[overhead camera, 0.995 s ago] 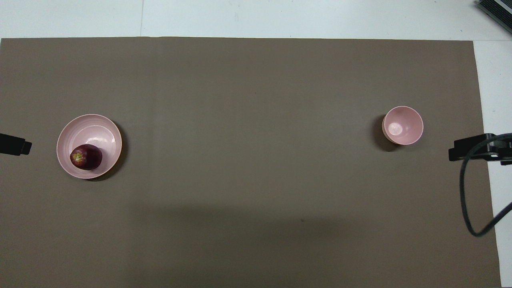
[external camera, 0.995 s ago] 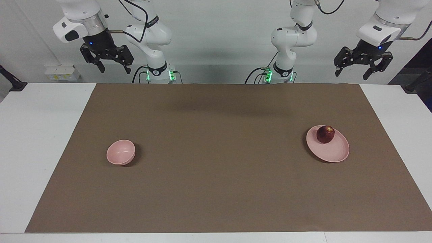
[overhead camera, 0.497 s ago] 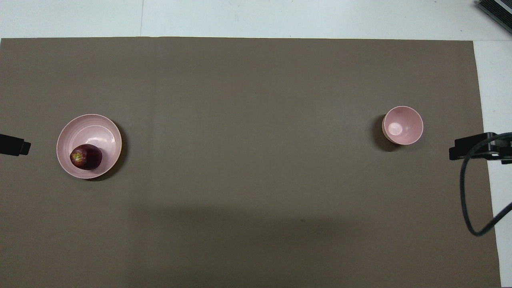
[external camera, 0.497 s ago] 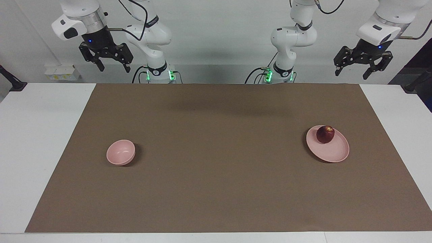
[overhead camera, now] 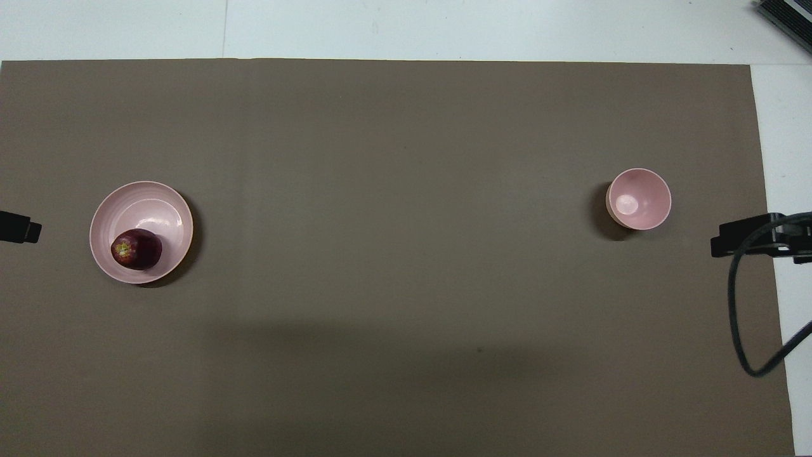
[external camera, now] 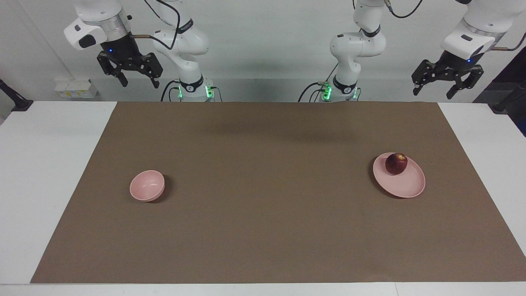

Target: Move apple from plate to bowl

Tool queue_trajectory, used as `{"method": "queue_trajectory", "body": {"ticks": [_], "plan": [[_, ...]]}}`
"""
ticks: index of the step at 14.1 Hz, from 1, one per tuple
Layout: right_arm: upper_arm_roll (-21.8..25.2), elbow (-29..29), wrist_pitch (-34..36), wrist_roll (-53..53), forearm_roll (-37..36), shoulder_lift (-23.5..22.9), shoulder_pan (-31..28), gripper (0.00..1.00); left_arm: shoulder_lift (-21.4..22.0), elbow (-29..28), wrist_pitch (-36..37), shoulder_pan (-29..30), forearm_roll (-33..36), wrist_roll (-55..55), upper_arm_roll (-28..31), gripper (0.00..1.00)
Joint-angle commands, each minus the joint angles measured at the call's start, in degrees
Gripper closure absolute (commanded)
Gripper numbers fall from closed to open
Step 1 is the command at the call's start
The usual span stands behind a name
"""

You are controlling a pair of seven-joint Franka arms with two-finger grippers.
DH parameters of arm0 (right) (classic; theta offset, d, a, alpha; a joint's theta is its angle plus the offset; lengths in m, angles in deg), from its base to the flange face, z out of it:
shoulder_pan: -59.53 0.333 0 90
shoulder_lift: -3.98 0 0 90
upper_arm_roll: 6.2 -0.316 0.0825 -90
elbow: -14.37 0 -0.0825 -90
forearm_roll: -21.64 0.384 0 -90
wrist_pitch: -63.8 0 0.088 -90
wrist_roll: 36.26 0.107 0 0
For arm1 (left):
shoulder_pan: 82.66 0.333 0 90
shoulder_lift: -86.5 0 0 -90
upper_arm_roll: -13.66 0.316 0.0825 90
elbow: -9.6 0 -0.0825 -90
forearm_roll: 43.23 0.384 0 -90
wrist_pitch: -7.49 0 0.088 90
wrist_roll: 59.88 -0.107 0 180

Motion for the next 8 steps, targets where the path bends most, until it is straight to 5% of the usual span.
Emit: {"method": "queue_trajectory", "body": {"ticks": [1,8], "plan": [[-0.14,-0.94,0.54,-0.82,0.09,0.91,-0.41,0.00,1.03,-6.34,-6.18,1.53,-0.82,-0.24,-0.29,0.00],[-0.06,-1.03,0.27,-0.47,0.88,0.91,-0.77,0.00,0.94,-22.86,-24.89,2.76,-1.52,-0.33,-0.20,0.00]]}}
